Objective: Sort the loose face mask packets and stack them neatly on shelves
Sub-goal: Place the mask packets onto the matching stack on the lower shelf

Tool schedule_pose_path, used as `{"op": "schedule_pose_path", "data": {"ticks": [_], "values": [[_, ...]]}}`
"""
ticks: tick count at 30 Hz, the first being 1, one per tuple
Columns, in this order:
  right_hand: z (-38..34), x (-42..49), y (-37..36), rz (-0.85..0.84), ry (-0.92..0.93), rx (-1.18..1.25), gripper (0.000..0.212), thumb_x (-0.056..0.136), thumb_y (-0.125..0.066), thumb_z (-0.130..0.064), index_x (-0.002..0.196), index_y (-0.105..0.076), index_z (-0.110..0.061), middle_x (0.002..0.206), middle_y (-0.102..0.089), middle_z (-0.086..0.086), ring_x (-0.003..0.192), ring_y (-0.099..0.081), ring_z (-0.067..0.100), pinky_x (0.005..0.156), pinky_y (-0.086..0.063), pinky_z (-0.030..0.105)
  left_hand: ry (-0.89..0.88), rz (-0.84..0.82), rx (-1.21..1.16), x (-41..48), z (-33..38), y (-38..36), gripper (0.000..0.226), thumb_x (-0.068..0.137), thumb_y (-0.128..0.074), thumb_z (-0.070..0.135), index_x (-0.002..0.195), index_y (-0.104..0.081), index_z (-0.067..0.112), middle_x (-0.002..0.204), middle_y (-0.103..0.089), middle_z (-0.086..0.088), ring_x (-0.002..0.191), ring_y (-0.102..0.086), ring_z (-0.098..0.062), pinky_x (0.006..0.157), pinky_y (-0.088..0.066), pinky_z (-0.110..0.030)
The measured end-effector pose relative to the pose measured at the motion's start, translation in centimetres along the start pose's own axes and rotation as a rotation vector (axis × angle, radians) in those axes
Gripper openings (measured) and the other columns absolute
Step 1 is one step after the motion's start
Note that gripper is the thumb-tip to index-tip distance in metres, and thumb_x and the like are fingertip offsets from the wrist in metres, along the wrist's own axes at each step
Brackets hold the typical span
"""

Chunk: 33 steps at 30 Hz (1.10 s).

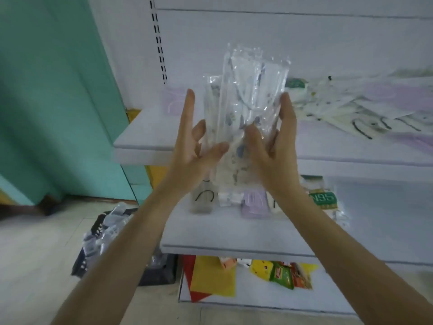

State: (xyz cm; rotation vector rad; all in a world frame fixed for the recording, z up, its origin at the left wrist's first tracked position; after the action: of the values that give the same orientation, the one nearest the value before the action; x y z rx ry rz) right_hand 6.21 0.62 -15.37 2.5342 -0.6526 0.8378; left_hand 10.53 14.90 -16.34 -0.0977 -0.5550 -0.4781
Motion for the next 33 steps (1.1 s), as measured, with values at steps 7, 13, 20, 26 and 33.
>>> {"op": "schedule_pose_path", "data": {"ticks": [7, 13, 20, 26, 33], "values": [[4.2, -10.4, -3.0, -0.193, 0.047, -0.097, 0.066, 0.085, -0.052, 0.003, 0.14, -0.015, 0.01, 0.127, -0.03, 0.01, 0.118, -0.03, 0.003, 0.103, -0.023, 0.006, 0.413, -0.149, -0.003, -9.3, -6.8, 0.5, 0.047, 0.092, -0.046, -0.004, 0.131, -0.031, 0.017, 0.117, -0.052, 0.009, 0.103, -0.057, 0.011, 0.081, -0.048, -0.01], [13.7, -15.6, -5.4, -0.446, -0.728, 0.058, 0.075, 0.093, -0.046, -0.003, 0.15, 0.0, -0.019, 0.138, -0.039, 0.006, 0.076, -0.051, 0.003, 0.059, -0.044, 0.007, 0.918, 0.122, -0.148, -13.7, -16.5, 0.7, 0.042, 0.09, -0.05, -0.004, 0.114, -0.049, 0.031, 0.12, -0.064, 0.002, 0.099, -0.062, -0.017, 0.066, -0.054, -0.025], [20.2, -19.1, -4.6, -0.417, -1.3, 0.229, 0.029, 0.094, -0.034, -0.002, 0.117, -0.05, -0.008, 0.103, -0.058, 0.009, 0.074, -0.062, 0.021, 0.054, -0.052, 0.024, 1.154, 0.121, -0.128, -12.7, -21.9, -2.7, 0.05, 0.092, -0.046, 0.003, 0.134, -0.034, 0.026, 0.119, -0.057, -0.002, 0.103, -0.059, -0.023, 0.079, -0.055, -0.041], [24.4, -16.4, -2.8, -0.273, -1.354, 0.262, 0.03, 0.093, -0.032, 0.003, 0.115, -0.05, -0.009, 0.113, -0.052, 0.013, 0.088, -0.057, 0.029, 0.059, -0.05, 0.028, 1.246, -0.002, 0.022, -10.1, -23.3, -5.5, 0.056, 0.09, -0.044, 0.006, 0.136, -0.03, 0.034, 0.126, -0.05, 0.0, 0.105, -0.054, -0.022, 0.085, -0.051, -0.04], [29.6, -10.2, -3.6, -0.184, -1.373, 0.277, 0.044, 0.091, -0.029, 0.01, 0.127, -0.049, -0.006, 0.13, -0.05, 0.016, 0.104, -0.055, 0.03, 0.074, -0.051, 0.033, 1.225, 0.188, 0.051, -6.9, -26.4, -5.9, 0.055, 0.095, -0.046, 0.011, 0.146, -0.026, 0.019, 0.124, -0.051, -0.006, 0.1, -0.053, -0.018, 0.089, -0.039, -0.035]]}}
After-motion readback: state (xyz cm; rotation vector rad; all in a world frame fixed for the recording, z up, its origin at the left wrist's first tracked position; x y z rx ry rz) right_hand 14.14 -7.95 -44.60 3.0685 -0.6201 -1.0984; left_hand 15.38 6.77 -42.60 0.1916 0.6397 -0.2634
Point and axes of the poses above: each hand's wrist, its own x-axis towards the middle knuckle, its own y-axis out of the back of the hand, z = x × y, the point moved 4 cm from there along x, towards the middle knuckle
